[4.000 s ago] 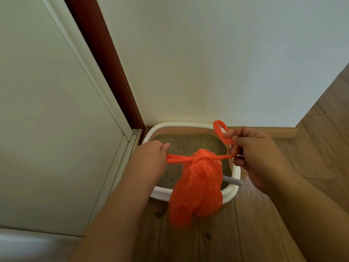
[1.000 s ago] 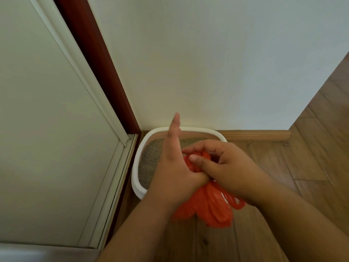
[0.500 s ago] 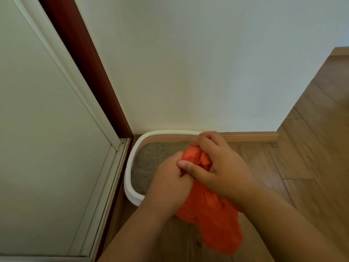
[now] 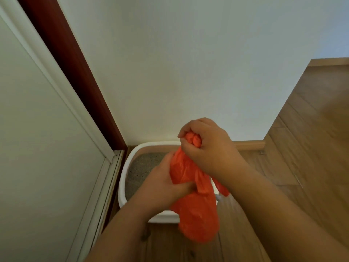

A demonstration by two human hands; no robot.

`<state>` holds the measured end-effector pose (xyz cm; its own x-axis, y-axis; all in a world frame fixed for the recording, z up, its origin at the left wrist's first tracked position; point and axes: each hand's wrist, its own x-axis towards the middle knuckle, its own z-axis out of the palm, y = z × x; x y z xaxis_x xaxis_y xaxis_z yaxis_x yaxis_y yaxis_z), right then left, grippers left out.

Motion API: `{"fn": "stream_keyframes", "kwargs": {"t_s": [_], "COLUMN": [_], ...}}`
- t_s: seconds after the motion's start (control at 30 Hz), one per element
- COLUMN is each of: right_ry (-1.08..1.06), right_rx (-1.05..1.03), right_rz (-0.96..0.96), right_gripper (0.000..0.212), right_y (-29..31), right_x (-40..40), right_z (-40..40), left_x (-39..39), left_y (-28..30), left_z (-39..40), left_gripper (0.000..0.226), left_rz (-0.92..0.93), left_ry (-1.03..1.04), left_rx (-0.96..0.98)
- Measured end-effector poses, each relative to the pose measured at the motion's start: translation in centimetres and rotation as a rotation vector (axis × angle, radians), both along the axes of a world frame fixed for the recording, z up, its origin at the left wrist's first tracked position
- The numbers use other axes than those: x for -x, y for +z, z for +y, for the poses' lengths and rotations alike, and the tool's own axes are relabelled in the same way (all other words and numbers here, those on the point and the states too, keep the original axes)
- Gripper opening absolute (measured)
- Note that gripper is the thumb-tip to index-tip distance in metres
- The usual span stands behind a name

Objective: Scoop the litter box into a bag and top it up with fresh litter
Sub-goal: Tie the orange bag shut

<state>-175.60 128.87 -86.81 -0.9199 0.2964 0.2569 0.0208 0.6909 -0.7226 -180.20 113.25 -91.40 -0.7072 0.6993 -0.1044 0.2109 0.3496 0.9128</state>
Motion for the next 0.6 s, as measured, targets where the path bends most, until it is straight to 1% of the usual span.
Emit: {"fn": "stream_keyframes", "kwargs": {"t_s": [0.1,0.13,0.17,0.2,0.23,0.33,0.4,0.43,0.5,0.57,0.6], "right_ry": [0.005,0.009,0.01,0.008,0.001,-0.064,-0.074,-0.064,-0.036,-0.034,-0.044], "right_rx": [-0.031,-0.05,-0.068,-0.088,-0.128,-0.34,-0.359,-0.32,-0.219,-0.182,-0.17], "right_rz": [0.042,0.056,0.068,0.079,0.089,0.082,0.083,0.095,0.121,0.154,0.163], "right_gripper": [0.011,0.009,0.007,0.006,0.01,0.036,0.042,0.042,0.032,0.018,0.016], "right_y": [2.3,2.9,3.4,3.8,4.0,4.4,4.6,4.7,4.5,4.7,4.9], "right_x": [1.2,1.5,1.7,1.9,2.0,2.4,2.6,2.9,3.5,4.4,4.8], "right_z": [0.2,0.3,0.3,0.4,0.4,0.0,-0.2,-0.2,-0.2,-0.3,-0.4], "left_x": [1.2,1.8,2.3,2.7,3.1,4.1,4.5,4.6,4.6,4.4,4.4], "left_y": [1.4,2.0,2.6,3.1,3.5,4.3,4.9,5.3,6.2,7.0,7.6], "left_z": [1.2,1.5,1.8,2.0,2.2,2.5,2.6,2.7,2.9,3.2,3.4], "left_gripper": [0.026,0.013,0.006,0.007,0.009,0.009,0.012,0.014,0.015,0.015,0.015], "left_rz": [0.151,0.196,0.236,0.272,0.299,0.296,0.285,0.288,0.31,0.345,0.362], "left_ry": [0.133,0.167,0.195,0.222,0.243,0.288,0.301,0.301,0.282,0.238,0.216], "left_rx": [0.017,0.036,0.062,0.093,0.121,0.137,0.125,0.12,0.107,0.114,0.132]}}
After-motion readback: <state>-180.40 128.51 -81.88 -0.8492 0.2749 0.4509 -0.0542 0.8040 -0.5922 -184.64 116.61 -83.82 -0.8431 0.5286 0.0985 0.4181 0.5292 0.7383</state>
